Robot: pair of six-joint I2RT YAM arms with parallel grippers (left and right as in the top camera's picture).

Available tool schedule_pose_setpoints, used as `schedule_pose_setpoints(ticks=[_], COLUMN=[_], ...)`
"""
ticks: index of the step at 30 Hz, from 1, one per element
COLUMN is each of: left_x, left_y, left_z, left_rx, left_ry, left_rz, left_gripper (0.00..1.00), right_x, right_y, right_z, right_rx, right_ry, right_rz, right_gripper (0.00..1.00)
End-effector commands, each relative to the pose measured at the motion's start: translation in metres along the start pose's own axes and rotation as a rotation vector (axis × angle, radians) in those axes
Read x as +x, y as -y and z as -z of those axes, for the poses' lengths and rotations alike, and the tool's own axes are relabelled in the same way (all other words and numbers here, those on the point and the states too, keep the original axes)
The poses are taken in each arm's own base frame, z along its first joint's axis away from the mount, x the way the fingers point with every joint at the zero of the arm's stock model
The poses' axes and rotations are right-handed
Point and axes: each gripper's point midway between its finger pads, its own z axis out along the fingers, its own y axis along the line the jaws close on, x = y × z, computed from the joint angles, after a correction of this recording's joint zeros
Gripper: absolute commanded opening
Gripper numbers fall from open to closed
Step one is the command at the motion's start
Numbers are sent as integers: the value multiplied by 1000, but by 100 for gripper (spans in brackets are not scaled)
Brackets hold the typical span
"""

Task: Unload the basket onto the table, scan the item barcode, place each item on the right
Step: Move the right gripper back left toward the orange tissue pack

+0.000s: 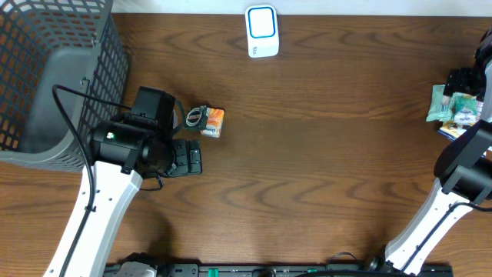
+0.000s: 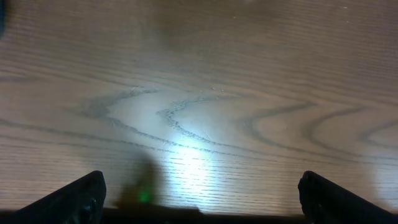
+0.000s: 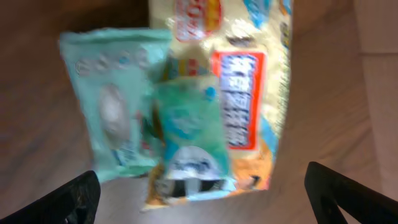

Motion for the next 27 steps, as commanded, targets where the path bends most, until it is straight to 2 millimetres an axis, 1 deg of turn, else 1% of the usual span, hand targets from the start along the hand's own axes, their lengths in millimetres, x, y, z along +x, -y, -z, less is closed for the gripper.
schedule_pose_setpoints(ticks=[1,3,4,5,6,7,9,11,13,14,16,18,20,21,22,23,24,25,26,27], left_x=[1,0,1,1,1,0,1,1,0,1,1,0,1,0,1,0,0,0,1,1], left_y=[0,0,0,0,0,0,0,0,0,0,0,0,0,0,0,0,0,0,0,0], left_z=[0,0,0,0,0,0,0,0,0,0,0,0,0,0,0,0,0,0,0,0], left_rx=[6,6,6,6,6,6,6,6,6,6,6,6,6,6,6,6,6,6,6,6], left_ry=[-6,-5,-6,-6,-6,-5,-6,-6,-5,-6,-6,-5,-6,-5,-6,-5,-5,-5,-6,-6], left_rz=[13,13,13,13,13,13,13,13,13,13,13,13,13,13,13,13,13,12,13,13], left_gripper=[98,98,98,98,98,98,98,98,98,98,97,98,97,98,98,98,98,98,98,98], right_x=[-7,-11,-12,-13,-14,-16,-18,-17,-12,-9,0,14,27,42,51,60,73,86,98,110], right_y=[-55,-103,-128,-147,-166,-179,-193,-200,-205,-209,-224,-244,-268,-292,-307,-320,-334,-346,-356,-366], right_z=[6,28,45,62,86,110,153,190,213,219,226,229,230,227,224,222,218,214,211,207], right_rx=[-252,-524,-680,-820,-994,-1149,-1403,-1606,-1729,-1758,-1769,-1751,-1711,-1639,-1589,-1539,-1476,-1412,-1352,-1287], right_ry=[29,57,67,76,93,114,153,182,180,172,125,50,10,-23,-39,-54,-80,-114,-146,-173], right_rz=[17,30,38,45,52,60,83,116,143,154,168,182,227,278,312,344,381,404,417,433], right_gripper=[99,99,99,99,99,99,99,99,99,99,99,99,99,99,97,89,75,67,63,63])
